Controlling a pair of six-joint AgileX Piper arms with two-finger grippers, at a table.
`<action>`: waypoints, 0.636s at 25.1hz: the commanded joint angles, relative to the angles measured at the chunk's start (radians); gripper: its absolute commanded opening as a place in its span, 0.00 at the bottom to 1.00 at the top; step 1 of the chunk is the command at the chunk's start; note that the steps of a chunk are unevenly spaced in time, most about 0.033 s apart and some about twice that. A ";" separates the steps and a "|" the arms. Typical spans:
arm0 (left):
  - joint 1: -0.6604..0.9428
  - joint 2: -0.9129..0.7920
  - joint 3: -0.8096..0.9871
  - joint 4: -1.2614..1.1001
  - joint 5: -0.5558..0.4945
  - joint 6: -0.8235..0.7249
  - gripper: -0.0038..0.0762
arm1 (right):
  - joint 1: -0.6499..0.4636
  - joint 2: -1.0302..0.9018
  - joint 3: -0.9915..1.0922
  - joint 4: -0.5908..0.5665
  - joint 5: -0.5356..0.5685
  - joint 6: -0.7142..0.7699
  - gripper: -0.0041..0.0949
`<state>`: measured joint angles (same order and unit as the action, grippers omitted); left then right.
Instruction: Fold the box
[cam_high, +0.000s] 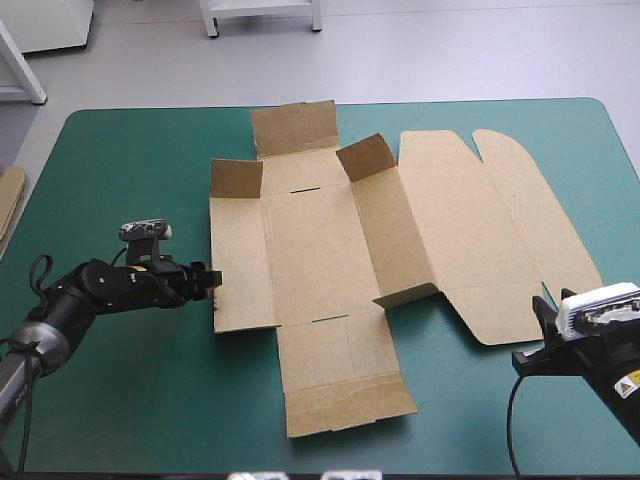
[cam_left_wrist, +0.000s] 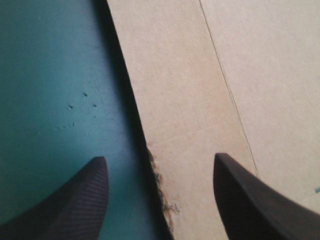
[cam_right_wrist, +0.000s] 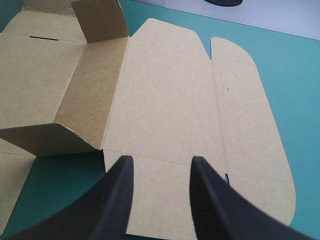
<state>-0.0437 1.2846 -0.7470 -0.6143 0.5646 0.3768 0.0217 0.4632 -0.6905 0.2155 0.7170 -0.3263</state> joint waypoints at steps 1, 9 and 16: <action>0.013 0.023 -0.030 -0.060 -0.048 0.007 0.61 | 0.002 0.010 -0.026 0.010 -0.060 -0.001 0.41; 0.138 0.124 -0.030 -0.406 0.049 0.291 0.61 | 0.002 0.010 -0.026 0.010 -0.064 -0.001 0.41; 0.138 0.270 -0.030 -0.608 0.181 0.445 0.60 | 0.002 0.010 -0.026 0.010 -0.060 -0.001 0.41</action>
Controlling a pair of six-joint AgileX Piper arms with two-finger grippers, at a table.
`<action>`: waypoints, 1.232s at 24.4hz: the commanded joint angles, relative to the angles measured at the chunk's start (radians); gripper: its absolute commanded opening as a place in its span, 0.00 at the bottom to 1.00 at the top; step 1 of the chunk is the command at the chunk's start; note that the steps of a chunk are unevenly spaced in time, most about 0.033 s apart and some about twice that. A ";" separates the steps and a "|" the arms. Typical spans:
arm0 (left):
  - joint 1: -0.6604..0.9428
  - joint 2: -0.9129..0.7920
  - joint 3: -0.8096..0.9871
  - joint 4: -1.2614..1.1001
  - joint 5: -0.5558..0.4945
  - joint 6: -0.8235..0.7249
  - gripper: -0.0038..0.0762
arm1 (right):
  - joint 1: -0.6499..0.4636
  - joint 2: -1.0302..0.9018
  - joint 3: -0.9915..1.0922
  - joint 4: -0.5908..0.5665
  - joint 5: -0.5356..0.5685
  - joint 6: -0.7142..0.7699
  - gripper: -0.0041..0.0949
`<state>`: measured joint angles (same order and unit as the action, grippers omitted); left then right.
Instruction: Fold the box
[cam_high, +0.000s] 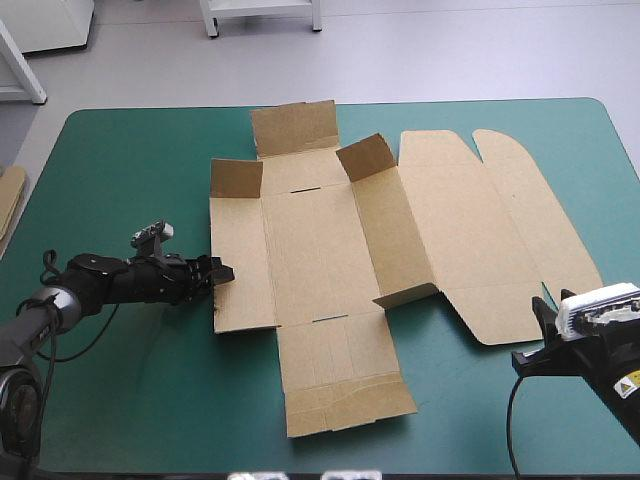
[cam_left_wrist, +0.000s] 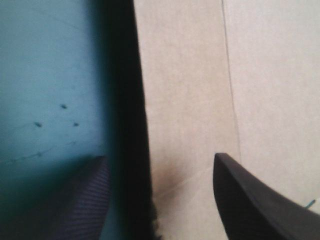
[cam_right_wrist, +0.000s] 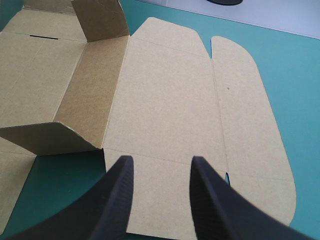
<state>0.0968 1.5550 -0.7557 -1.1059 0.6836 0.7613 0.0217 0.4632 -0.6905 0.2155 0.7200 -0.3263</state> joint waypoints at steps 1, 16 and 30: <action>-0.003 0.005 -0.021 -0.162 0.084 0.093 0.60 | 0.002 0.010 -0.026 0.010 -0.063 -0.001 0.41; -0.003 0.108 -0.026 -0.484 0.253 0.299 0.48 | 0.002 0.010 -0.026 0.012 -0.076 -0.001 0.41; -0.017 0.153 -0.070 -0.493 0.277 0.328 0.04 | 0.002 0.010 -0.026 0.013 -0.078 -0.001 0.40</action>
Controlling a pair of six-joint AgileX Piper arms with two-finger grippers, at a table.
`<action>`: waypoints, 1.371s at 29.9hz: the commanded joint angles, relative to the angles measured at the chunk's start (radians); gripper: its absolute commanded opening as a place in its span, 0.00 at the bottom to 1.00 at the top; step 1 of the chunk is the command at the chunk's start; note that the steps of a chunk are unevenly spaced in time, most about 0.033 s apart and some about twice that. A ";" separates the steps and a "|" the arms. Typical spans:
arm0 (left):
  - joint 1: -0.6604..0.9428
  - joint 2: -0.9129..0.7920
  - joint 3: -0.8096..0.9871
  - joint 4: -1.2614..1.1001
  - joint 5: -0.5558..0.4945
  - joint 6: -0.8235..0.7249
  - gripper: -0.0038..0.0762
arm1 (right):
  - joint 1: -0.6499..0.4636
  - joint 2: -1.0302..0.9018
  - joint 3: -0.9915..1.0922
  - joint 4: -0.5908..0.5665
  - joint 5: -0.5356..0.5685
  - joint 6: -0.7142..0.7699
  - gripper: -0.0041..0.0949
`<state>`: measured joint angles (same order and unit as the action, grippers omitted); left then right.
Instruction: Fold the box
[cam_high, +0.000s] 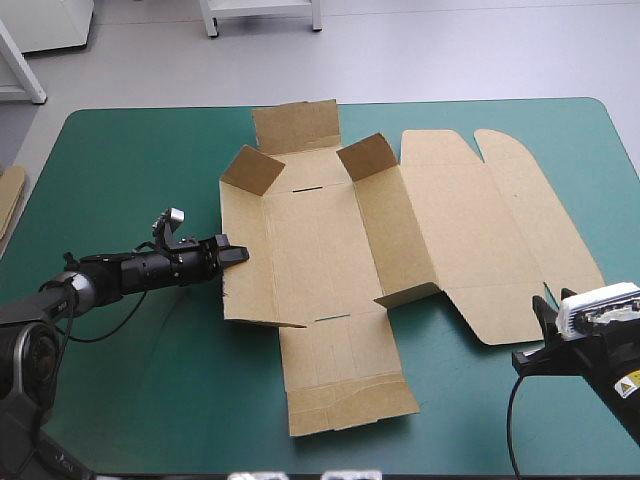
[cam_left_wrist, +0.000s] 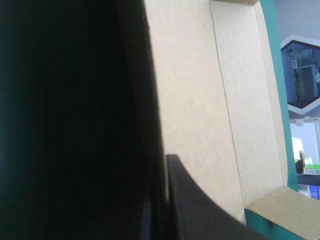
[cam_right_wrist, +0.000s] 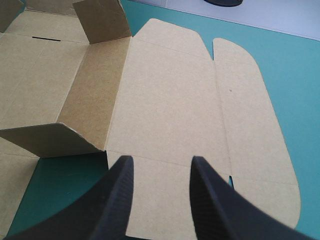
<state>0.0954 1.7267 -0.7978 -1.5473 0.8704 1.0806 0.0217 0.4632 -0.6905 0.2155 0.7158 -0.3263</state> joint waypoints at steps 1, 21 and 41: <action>-0.021 -0.010 -0.028 -0.042 0.097 0.009 0.04 | 0.002 0.010 -0.026 0.013 -0.074 -0.001 0.40; -0.041 -0.002 -0.602 0.717 0.221 -0.112 0.04 | 0.002 0.010 -0.026 0.023 -0.076 -0.001 0.40; -0.434 -0.002 -0.916 1.376 -0.204 0.076 0.04 | 0.002 0.010 -0.026 0.079 -0.076 -0.001 0.40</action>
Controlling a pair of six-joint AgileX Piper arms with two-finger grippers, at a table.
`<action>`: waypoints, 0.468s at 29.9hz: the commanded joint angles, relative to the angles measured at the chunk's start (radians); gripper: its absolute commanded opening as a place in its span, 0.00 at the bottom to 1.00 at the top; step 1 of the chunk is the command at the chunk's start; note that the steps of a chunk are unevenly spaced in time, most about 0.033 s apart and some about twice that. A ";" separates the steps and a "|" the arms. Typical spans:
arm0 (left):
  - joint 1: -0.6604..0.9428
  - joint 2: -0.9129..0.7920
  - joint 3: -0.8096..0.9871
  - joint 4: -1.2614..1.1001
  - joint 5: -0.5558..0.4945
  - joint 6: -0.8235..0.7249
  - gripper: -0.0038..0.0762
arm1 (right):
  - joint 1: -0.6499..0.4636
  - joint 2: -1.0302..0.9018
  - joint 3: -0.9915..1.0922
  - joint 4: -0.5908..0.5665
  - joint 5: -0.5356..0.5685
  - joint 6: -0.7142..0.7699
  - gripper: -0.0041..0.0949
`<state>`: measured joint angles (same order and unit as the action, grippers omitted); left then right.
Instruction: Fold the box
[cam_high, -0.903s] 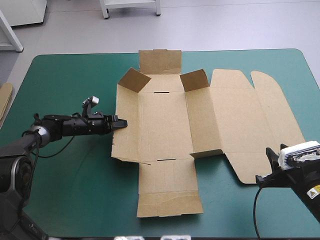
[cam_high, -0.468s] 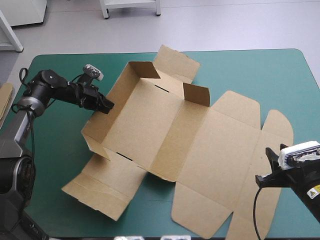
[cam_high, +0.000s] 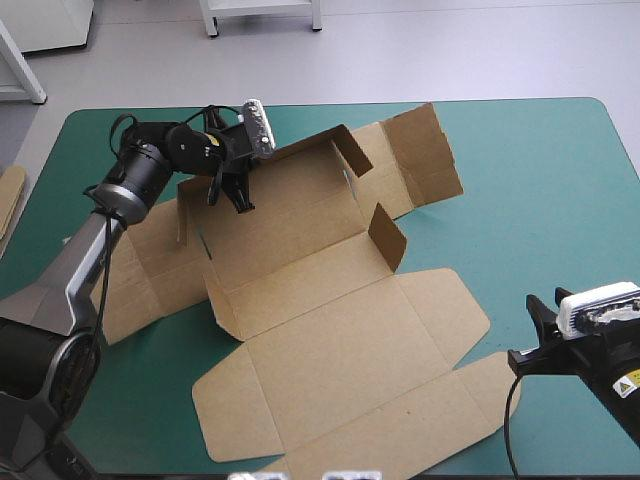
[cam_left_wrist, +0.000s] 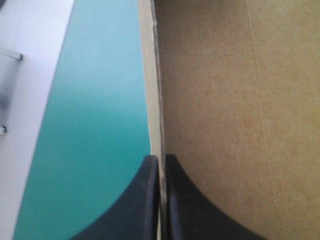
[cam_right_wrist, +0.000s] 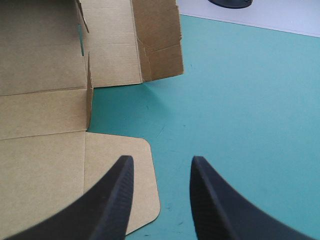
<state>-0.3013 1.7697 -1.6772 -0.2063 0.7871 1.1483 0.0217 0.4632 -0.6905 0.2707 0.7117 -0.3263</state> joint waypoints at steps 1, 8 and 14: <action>-0.051 -0.045 -0.037 0.064 -0.140 0.009 0.04 | 0.002 0.010 -0.026 0.024 -0.072 -0.001 0.39; -0.160 -0.045 -0.037 0.234 -0.173 0.002 0.04 | 0.002 0.010 -0.026 0.024 -0.070 0.003 0.40; -0.276 -0.045 -0.025 0.429 -0.379 -0.209 0.04 | 0.002 0.020 -0.026 -0.116 -0.061 0.073 0.40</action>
<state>-0.5272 1.7758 -1.6763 0.1307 0.5637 1.0270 0.0217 0.4632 -0.6905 0.2354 0.7107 -0.3121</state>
